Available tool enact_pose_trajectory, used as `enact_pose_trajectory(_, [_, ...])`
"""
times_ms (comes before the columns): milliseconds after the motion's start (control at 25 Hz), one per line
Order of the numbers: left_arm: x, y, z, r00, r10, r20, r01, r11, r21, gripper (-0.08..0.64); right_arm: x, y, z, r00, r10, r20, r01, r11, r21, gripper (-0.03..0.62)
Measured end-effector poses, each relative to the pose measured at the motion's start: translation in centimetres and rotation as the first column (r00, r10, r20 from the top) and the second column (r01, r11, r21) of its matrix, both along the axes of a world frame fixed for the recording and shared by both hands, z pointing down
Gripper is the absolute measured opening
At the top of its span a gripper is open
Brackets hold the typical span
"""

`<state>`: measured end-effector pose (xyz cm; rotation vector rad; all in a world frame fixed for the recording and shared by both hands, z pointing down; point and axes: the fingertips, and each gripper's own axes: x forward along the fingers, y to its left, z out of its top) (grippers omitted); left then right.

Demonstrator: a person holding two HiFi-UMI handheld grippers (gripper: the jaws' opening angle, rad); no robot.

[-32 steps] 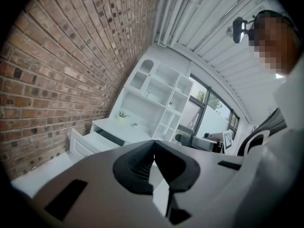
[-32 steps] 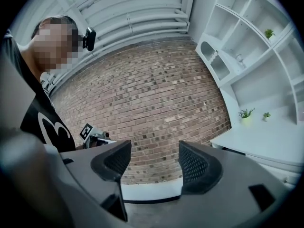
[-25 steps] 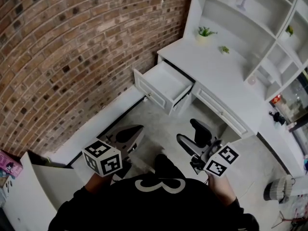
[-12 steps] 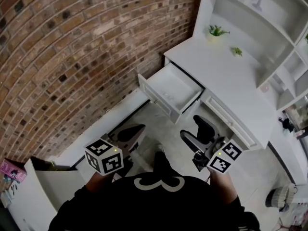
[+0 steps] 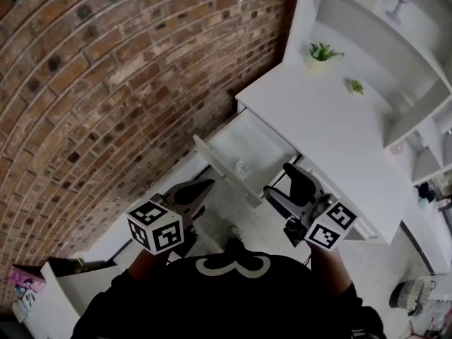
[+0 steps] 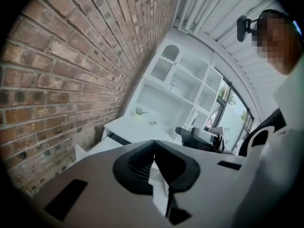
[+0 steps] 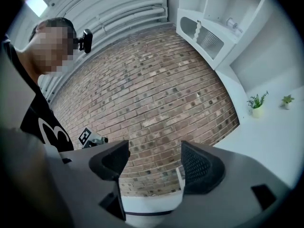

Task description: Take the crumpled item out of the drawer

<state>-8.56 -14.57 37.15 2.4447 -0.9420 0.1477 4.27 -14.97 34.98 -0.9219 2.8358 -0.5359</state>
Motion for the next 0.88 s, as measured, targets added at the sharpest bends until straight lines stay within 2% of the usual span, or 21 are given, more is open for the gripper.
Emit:
enact_pose_trajectory(400, [1.8, -8.8, -0.1, 0.999, -0.021, 0.031, 0.020, 1.000, 0.022, 0.003, 1.6, -7.6, 1.6, 0.998, -0.027, -0.051, 0.027, 1.000, -0.017, 0.334])
enact_pose_trajectory(640, [1.5, -9.8, 0.9, 0.998, -0.041, 0.053, 0.040, 0.999, 0.016, 0.003, 1.2, -9.2, 4.6, 0.993, -0.056, -0.101, 0.049, 0.997, -0.062, 0.334])
enact_pose_trajectory(880, [0.9, -10.1, 2.0, 0.996, -0.055, 0.064, 0.055, 0.998, 0.002, 0.003, 0.1, -10.6, 9.1, 0.977, -0.088, -0.192, 0.062, 0.988, -0.138, 0.333])
